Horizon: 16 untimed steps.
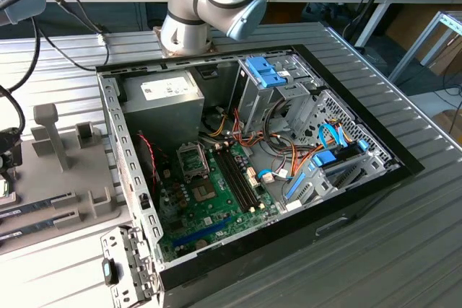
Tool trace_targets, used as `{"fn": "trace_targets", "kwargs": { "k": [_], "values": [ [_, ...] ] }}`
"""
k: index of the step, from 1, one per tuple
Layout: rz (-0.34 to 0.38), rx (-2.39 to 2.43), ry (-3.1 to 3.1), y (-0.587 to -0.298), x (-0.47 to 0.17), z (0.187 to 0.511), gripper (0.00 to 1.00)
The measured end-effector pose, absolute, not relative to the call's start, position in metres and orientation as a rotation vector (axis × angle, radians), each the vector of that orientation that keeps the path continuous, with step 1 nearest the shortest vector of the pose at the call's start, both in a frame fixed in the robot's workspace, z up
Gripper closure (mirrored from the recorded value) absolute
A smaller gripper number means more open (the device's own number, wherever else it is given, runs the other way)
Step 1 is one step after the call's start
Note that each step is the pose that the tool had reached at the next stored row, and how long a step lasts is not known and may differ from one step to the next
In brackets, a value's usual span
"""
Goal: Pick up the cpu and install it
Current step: 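Pick up the cpu and move it towards the insertion slot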
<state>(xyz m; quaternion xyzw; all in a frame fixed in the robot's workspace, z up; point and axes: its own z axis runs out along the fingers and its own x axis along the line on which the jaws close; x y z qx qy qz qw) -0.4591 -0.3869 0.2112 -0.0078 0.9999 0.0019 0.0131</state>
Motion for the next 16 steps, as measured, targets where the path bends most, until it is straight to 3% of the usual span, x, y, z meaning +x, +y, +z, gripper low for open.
{"fn": "trace_targets", "kwargs": {
  "k": [16],
  "values": [
    [0.006, -0.024, 3.115, -0.389, -0.459, 0.192, 0.41]
  ]
}}
